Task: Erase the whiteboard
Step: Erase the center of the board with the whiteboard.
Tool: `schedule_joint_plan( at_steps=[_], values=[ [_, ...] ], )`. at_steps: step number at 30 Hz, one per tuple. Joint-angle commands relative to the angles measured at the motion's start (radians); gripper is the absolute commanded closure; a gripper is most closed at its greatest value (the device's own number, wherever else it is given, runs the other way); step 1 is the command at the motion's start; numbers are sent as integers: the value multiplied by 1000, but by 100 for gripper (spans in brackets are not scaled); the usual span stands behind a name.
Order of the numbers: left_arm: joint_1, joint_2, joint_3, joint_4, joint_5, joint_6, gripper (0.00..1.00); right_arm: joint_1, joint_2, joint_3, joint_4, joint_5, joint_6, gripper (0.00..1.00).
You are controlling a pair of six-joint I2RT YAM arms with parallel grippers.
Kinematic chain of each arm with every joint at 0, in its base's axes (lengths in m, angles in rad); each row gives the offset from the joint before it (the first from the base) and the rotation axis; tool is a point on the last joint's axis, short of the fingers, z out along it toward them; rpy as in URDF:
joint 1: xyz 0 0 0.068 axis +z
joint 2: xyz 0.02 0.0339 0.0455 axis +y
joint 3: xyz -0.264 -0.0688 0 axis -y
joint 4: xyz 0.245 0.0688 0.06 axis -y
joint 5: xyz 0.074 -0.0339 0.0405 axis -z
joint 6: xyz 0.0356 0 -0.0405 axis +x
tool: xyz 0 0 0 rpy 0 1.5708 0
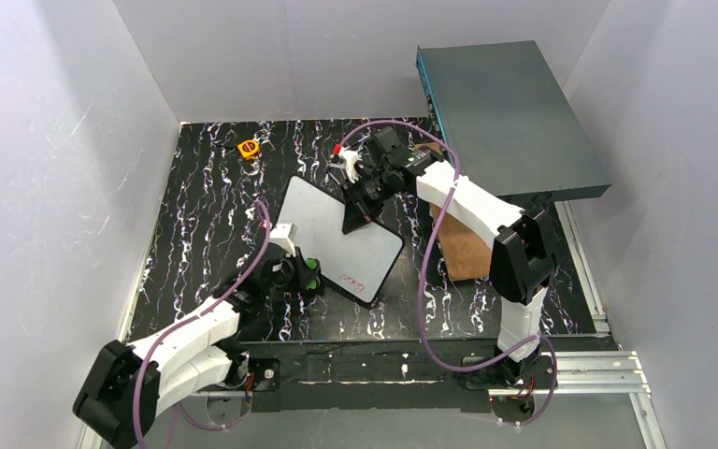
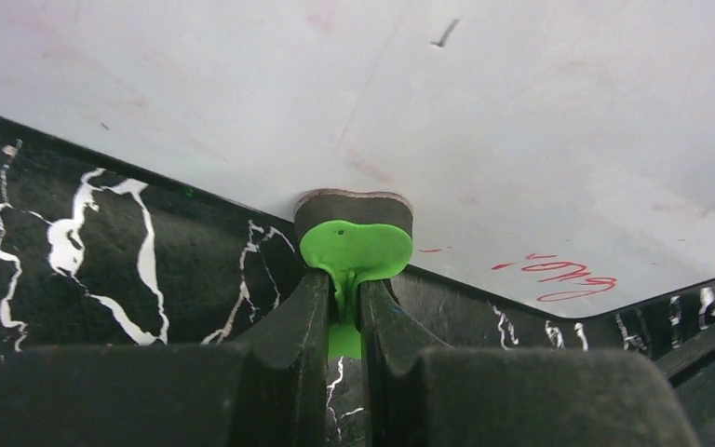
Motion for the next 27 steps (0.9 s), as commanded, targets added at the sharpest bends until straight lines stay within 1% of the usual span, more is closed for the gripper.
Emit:
schedule_joint_plan(
  at_steps=[1,3,6,8,11,13,14,16,19,21,23,27],
  values=[
    [-131,13,62,25,-62,71,100,38,-65,-2,7,-353,136,99],
    [-212,42,84,34,-88,77,100,38,-58,3,11,-361,143,99],
    [-299,112,95,81,-102,65,100,39,-55,-1,15,-366,147,99],
    [-334,150,99,109,-119,51,100,39,-57,-7,16,-367,148,99],
    [-339,156,105,72,-197,17,100,40,-63,-12,16,-365,145,99],
    [-330,104,83,38,-316,0,100,40,-68,-15,13,-358,139,99],
    [-314,65,67,19,-354,-6,100,40,-75,-18,12,-357,135,99],
    [-252,-24,38,-49,-379,-22,100,39,-79,-25,13,-356,131,99],
    [-143,-139,6,-127,-347,-26,100,40,-76,-25,10,-357,127,99],
    [-105,-181,-10,-148,-325,-15,100,41,-71,-21,10,-359,125,99],
    [-101,-188,-17,-145,-303,-4,100,41,-67,-18,6,-360,123,99],
    [-105,-141,-28,-33,-164,33,100,41,-64,-17,8,-363,125,99]
  ],
)
